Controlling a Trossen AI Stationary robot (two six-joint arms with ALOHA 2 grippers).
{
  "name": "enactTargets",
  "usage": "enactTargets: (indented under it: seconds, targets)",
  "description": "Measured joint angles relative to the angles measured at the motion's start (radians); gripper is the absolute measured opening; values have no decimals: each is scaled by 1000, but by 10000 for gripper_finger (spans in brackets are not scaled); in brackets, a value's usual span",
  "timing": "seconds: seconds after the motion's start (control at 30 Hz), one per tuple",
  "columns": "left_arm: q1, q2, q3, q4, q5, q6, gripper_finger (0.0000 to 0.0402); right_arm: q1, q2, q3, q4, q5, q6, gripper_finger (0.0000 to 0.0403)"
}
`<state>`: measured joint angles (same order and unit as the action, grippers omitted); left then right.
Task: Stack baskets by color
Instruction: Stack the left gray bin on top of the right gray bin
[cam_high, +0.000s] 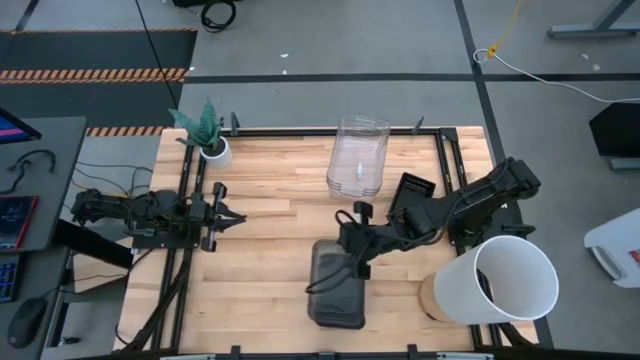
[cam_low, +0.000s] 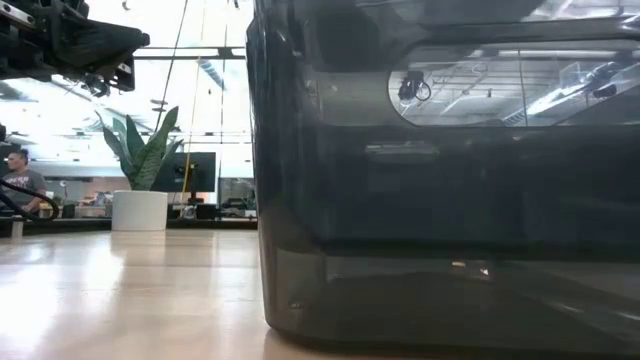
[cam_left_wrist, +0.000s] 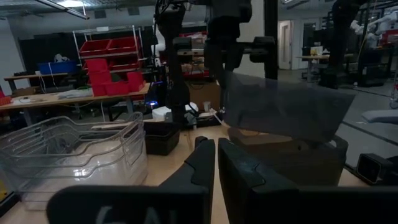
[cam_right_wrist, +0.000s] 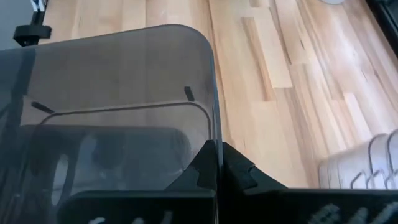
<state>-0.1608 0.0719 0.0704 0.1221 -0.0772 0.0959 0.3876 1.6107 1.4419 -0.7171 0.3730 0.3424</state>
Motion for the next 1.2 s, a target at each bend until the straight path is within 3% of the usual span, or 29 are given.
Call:
enactTargets:
  seconds: [0.8, 1.2]
  targets:
    - [0, 0, 0, 0, 0, 0, 35, 57, -9, -167, 147, 28, 71, 3]
    - [0, 0, 0, 0, 0, 0, 29, 57, -8, -193, 167, -4, 71, 53]
